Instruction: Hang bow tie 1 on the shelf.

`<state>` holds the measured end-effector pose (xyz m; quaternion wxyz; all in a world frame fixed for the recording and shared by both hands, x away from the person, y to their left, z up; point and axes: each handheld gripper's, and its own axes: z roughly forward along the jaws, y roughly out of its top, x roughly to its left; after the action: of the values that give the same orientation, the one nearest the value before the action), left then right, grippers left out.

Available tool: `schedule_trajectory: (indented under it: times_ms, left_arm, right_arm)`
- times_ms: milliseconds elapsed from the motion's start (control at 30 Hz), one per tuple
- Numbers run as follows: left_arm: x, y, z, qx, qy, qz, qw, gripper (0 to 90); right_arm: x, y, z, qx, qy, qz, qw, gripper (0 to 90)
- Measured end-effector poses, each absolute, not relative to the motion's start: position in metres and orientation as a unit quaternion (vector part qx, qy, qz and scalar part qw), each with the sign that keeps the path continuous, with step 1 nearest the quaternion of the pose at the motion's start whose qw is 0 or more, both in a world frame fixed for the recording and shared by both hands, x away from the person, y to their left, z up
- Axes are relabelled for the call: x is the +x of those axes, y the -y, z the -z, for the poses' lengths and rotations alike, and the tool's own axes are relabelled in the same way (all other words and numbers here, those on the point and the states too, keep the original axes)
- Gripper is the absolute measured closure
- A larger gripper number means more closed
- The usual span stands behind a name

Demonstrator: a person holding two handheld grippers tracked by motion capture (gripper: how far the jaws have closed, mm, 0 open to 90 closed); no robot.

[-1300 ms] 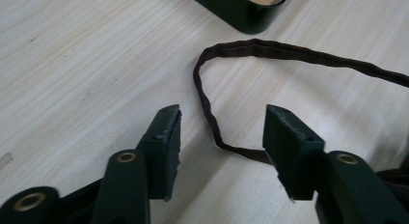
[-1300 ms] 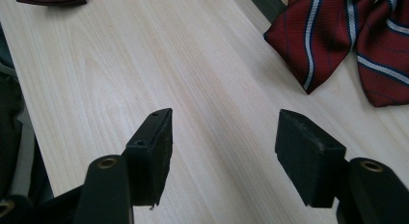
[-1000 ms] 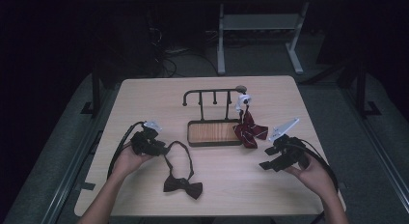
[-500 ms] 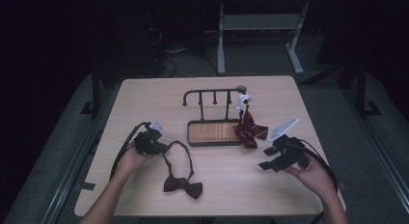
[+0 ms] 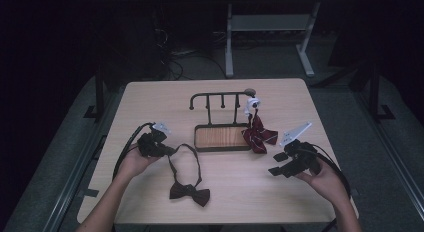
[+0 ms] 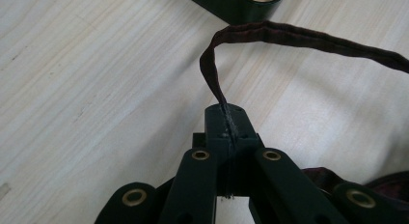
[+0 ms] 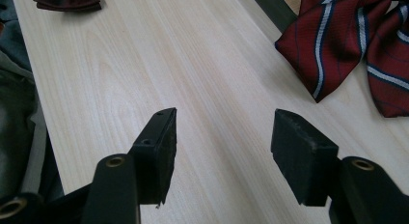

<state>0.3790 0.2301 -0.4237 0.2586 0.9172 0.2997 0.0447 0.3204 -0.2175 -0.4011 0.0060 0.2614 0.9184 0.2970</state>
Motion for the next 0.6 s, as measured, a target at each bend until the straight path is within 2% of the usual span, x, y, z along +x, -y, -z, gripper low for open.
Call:
schedule_trajectory:
  times_ms: [100,600]
  left_arm:
    - [0.377,-0.231,0.420,0.913,-0.305,-0.040,0.269,90.0]
    - [0.363,-0.233,0.380,0.926,-0.250,-0.043,0.281,90.0]
  right_arm:
    - [0.320,0.218,0.401,0.264,-0.917,-0.299,0.004,41.7]
    - [0.322,0.217,0.407,0.265,-0.917,-0.298,0.000,40.3]
